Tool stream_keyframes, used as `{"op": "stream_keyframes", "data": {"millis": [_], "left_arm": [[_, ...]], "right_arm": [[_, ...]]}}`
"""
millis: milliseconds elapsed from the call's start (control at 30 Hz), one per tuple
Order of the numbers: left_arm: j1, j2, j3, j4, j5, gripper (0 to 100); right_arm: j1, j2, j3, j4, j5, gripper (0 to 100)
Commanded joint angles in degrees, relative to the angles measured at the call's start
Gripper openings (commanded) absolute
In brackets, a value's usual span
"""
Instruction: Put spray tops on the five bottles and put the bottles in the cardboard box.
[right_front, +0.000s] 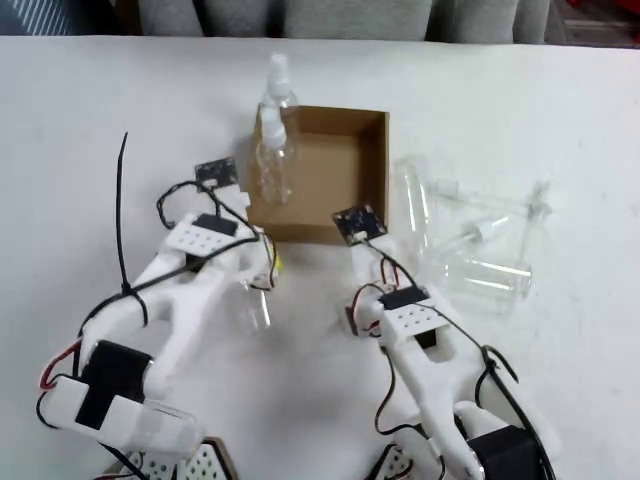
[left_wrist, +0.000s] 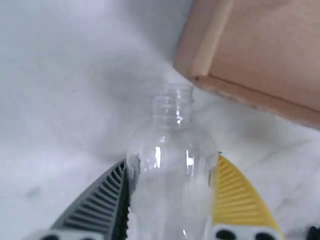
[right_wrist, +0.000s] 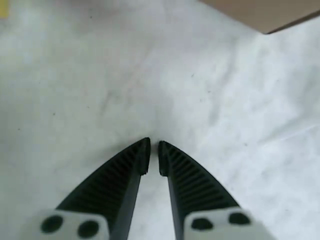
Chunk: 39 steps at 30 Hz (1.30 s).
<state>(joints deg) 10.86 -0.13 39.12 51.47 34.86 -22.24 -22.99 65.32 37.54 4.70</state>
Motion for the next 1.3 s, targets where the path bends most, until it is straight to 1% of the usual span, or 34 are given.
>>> {"op": "stream_keyframes", "data": {"millis": [0,200,300,400,567,667,733,767,933,967,1033,1200,1267], "left_arm": [[0.22,-0.57,-2.46,2.99,-5.27,8],[0.13,-0.66,-2.37,10.99,-14.42,7],[0.22,-1.10,-2.29,12.66,-18.46,2],[0.31,-4.18,0.18,11.96,-20.31,2],[1.36,-14.46,8.44,6.51,-20.40,2],[1.36,-20.09,11.87,5.27,-20.40,2],[1.36,-21.23,12.13,5.80,-20.31,5],[1.10,-21.05,12.13,5.80,-20.31,8],[1.10,-19.82,12.40,5.89,-19.78,34],[1.19,-19.82,12.40,5.89,-19.78,37],[0.92,-19.91,12.31,5.89,-19.78,38],[0.84,-19.91,12.04,5.89,-20.22,29],[0.84,-19.65,11.69,5.80,-20.22,28]], "right_arm": [[-0.48,-1.63,-0.09,-1.19,0.62,1.8],[-0.40,-1.63,-0.09,-1.10,0.62,1.8],[-0.40,-1.63,-0.09,-1.10,0.62,1.8],[-0.40,-1.63,-0.09,-1.10,0.62,1.8],[-0.48,-1.63,-0.09,-1.27,0.62,1.8],[-0.57,-1.63,-0.09,-1.27,0.62,1.8],[-0.57,-1.63,-0.09,-1.27,0.62,1.8],[-0.57,-1.63,-0.09,-1.27,0.62,1.8],[-0.66,-1.63,-0.09,-1.27,0.62,1.8],[-0.66,-1.63,-0.09,-1.27,0.62,1.8],[-0.57,-1.63,-0.09,-1.27,0.62,1.8],[-0.57,-1.63,-0.09,-1.27,0.62,1.8],[-0.57,-1.63,-0.09,-1.27,0.62,1.8]]}}
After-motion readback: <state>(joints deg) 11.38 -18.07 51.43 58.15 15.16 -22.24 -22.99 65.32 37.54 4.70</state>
